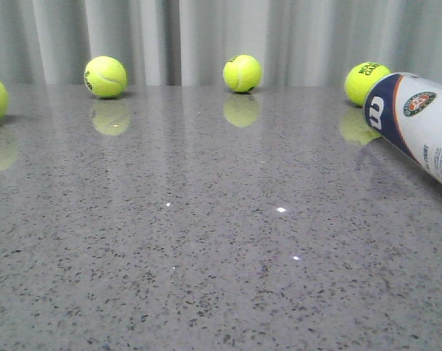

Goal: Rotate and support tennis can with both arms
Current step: 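Move the right gripper down over the white Wilson tennis can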

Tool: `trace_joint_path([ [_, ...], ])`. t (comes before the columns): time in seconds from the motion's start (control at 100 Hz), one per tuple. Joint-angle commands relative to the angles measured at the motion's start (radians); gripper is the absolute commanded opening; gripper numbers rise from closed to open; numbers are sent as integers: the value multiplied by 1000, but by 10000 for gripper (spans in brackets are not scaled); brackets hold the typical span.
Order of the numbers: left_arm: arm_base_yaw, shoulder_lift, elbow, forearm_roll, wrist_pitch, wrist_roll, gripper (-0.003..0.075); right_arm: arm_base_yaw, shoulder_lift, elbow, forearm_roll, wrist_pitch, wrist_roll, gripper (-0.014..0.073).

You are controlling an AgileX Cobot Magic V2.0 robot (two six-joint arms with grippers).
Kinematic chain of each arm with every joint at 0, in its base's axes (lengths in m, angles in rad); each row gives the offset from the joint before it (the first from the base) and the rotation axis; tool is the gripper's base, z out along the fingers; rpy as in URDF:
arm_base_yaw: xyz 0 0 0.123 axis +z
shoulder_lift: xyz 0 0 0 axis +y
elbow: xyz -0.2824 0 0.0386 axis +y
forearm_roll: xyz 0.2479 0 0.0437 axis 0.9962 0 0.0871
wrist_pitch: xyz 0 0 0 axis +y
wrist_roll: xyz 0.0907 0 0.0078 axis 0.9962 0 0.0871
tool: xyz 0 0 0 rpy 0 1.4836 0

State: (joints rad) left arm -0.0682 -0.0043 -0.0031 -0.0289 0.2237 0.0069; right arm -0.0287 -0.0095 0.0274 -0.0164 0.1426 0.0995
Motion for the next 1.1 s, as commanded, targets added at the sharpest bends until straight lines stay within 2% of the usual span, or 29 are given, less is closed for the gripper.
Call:
trace_joint_path([
  [0.0,3,-39,48,-3,-78,-7,-21,3,-23,-20,-8,-71,-10,-57],
  [0.67,3,-39,48,-3,-78,-7,-21,3,-23,-20,-8,-76,-10,-57],
  [0.9,3,-39,48,-3,-78,-7,-21,3,-23,-35,-9,-166,-10,-57],
  [1.09,3,-39,48,-3,-78,-7,-21,3,8,-123,-87,-109,-10,-57],
])
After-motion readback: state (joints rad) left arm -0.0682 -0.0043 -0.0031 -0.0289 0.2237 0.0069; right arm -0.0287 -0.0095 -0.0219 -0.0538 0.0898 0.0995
